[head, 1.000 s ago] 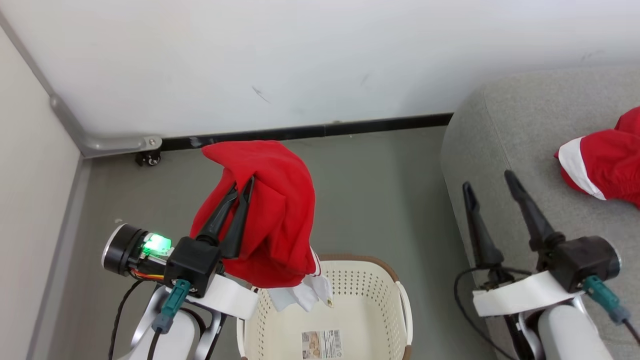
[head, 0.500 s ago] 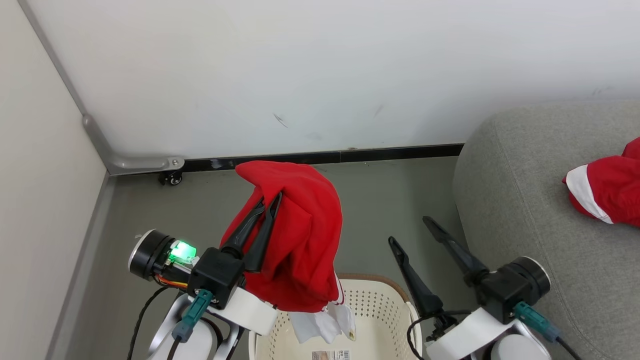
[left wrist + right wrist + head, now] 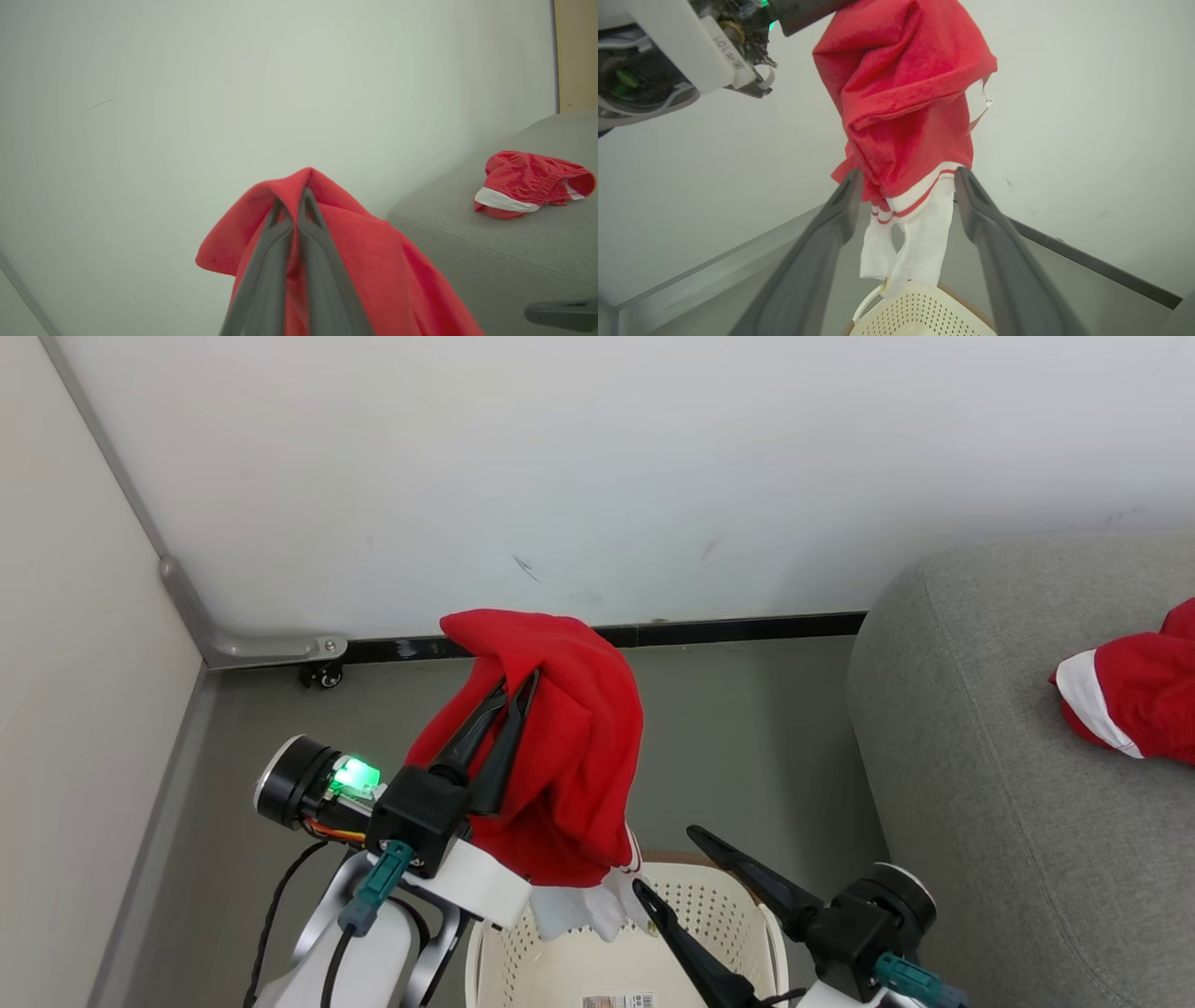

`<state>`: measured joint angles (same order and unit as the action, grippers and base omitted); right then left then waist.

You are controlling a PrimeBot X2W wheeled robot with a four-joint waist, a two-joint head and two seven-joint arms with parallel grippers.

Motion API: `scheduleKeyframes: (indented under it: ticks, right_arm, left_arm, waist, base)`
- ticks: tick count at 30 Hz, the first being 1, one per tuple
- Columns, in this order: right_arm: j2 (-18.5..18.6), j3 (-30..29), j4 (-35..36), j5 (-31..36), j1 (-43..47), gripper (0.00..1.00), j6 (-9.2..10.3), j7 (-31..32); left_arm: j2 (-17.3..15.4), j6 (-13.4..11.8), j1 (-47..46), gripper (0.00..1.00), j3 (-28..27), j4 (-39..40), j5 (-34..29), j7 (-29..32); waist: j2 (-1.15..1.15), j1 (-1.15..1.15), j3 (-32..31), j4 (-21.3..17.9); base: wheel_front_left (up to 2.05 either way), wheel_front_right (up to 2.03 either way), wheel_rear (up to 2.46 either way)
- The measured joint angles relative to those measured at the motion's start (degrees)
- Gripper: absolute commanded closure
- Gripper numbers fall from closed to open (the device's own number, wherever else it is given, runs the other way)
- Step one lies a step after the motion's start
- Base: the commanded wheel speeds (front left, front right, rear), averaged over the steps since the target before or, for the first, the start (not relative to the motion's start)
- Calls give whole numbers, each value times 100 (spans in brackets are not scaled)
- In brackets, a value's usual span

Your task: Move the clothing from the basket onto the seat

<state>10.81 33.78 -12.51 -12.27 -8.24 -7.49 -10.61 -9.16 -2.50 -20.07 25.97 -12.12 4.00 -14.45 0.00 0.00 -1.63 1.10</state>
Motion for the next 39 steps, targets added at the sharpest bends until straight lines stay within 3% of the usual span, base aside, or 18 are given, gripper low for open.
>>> scheduleKeyframes:
  ticks: [23,37,38,39]
  right_arm:
    - [38,385,-399,-10,-605,0,0,-82]
    - [-190,-221,-1032,691,-1060,0,0,-259]
    - [-235,-323,-1076,749,-1110,7,0,-293]
    - [-268,-366,-1120,779,-1132,46,0,-303]
  left_arm:
    - [421,30,-525,100,380,-229,-133,238]
    - [516,34,-738,100,580,-321,-169,286]
    - [548,49,-738,100,605,-326,-164,287]
    - [549,49,-738,100,612,-328,-163,286]
  waist:
    - [0,0,85,-30]
    - [0,0,155,33]
    - [0,0,165,49]
    - [0,0,169,56]
  base:
    - [0,0,0]
    - [0,0,0]
    - [0,0,0]
    - [0,0,0]
